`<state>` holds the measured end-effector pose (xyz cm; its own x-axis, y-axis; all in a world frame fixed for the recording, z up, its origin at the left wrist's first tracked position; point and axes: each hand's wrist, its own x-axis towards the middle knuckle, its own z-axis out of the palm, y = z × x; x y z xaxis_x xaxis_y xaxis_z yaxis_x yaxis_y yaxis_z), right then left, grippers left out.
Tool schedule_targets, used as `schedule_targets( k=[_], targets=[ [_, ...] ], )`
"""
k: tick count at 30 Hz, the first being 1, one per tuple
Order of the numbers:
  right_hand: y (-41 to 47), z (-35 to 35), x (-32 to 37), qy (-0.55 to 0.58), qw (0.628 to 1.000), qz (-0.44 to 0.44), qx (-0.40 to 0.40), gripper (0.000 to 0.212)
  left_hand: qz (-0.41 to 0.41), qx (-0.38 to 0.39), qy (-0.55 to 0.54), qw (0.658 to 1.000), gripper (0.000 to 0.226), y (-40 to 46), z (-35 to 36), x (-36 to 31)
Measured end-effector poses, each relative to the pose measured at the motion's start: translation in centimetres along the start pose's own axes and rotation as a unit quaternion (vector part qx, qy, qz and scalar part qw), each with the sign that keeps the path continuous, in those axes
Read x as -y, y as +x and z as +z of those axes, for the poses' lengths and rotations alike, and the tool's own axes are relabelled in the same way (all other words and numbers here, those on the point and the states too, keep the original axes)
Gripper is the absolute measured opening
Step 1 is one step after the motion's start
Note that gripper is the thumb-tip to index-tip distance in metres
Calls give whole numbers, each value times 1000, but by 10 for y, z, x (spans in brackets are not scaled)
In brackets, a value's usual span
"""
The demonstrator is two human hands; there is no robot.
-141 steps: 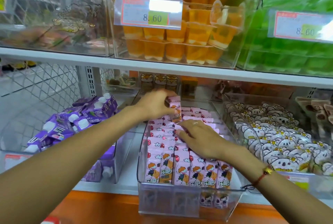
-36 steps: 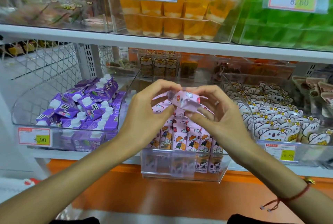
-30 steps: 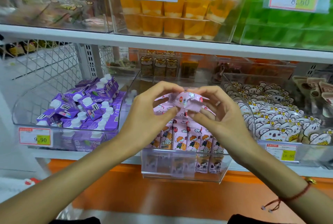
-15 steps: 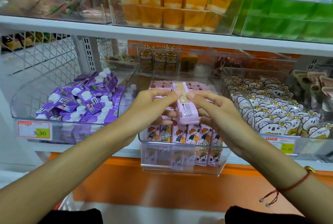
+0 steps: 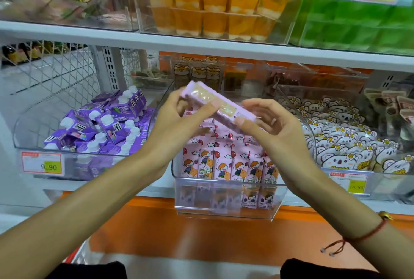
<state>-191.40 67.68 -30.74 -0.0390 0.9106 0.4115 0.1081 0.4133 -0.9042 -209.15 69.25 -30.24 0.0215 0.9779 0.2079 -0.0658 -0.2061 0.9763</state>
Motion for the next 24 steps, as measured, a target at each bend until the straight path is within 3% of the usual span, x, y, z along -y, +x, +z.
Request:
schedule_targets(
  k=[3, 6, 8, 12, 14, 17, 20, 24],
  targets=[
    [6, -8, -2, 88, 994, 60, -32, 22, 106, 17, 103, 989, 75, 1, -7, -1],
    [9, -11, -6, 160, 978, 118, -61, 18, 199, 79, 208, 954, 57, -2, -7, -2],
    [11, -12, -8, 183, 971, 140, -67, 21, 229, 68, 266, 934, 48, 0, -10, 0],
    [12, -11, -10, 171, 975, 141, -34, 36, 234, 18, 257, 937, 35, 5, -15, 3],
    [16, -10, -14, 90, 986, 131, -43, 39, 253, -45, 311, 915, 30, 8, -21, 3],
    [26, -9, -23, -148, 986, 68, -23, 31, 305, -127, 453, 828, 33, 15, -31, 0],
    [39, -3, -37, -326, 944, -2, 56, 25, 297, -115, 459, 829, 34, 25, -32, 2],
    [51, 8, -52, -484, 866, -56, 111, 47, 265, -88, 460, 843, 39, 35, -30, 11]
  ],
)
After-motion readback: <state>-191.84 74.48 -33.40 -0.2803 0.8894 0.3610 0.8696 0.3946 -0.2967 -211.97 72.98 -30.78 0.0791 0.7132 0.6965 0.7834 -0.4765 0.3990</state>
